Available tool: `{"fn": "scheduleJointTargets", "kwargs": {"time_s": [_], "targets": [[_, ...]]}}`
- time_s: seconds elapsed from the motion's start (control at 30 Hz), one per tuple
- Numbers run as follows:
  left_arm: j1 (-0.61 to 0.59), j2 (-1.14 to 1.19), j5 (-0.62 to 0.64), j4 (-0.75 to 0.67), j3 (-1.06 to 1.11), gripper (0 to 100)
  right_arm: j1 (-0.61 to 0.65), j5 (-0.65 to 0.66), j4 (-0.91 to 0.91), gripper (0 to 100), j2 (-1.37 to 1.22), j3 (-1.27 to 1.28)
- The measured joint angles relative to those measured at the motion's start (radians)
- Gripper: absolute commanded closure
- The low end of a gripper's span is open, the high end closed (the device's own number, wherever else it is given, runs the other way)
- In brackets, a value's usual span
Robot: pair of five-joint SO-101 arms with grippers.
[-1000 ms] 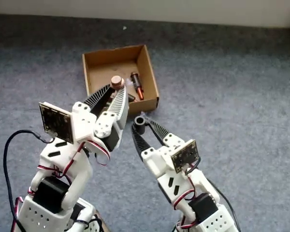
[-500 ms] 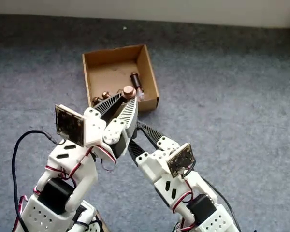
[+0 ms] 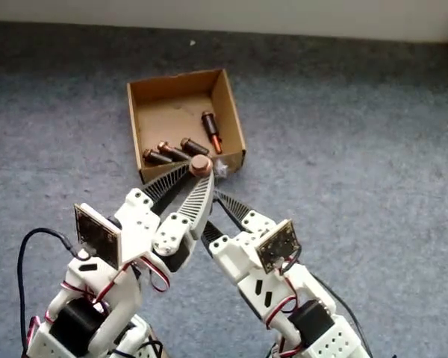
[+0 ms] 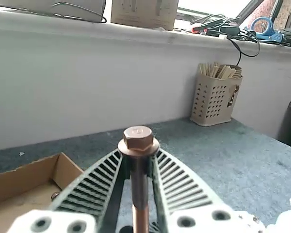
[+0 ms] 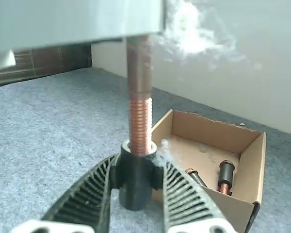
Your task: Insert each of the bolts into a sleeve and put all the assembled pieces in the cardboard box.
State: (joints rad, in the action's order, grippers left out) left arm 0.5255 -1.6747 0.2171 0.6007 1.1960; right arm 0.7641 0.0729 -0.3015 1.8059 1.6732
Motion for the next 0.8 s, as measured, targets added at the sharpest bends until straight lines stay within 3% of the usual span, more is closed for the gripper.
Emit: {"fn": "scheduleJointTargets", "kwargs": {"time_s": [0.53,0.7,0.8], "targets": [[-0.061,0.000,-0.002,0.002,0.072,98,0.002,0.002,0.000,99.4,0.000,0.000],[-0.061,0.000,-0.006,0.002,0.083,81,0.002,0.002,0.000,99.4,0.000,0.000],[-0.061,0.000,-0.006,0.006,0.083,79,0.002,0.002,0.000,99.4,0.000,0.000]]}}
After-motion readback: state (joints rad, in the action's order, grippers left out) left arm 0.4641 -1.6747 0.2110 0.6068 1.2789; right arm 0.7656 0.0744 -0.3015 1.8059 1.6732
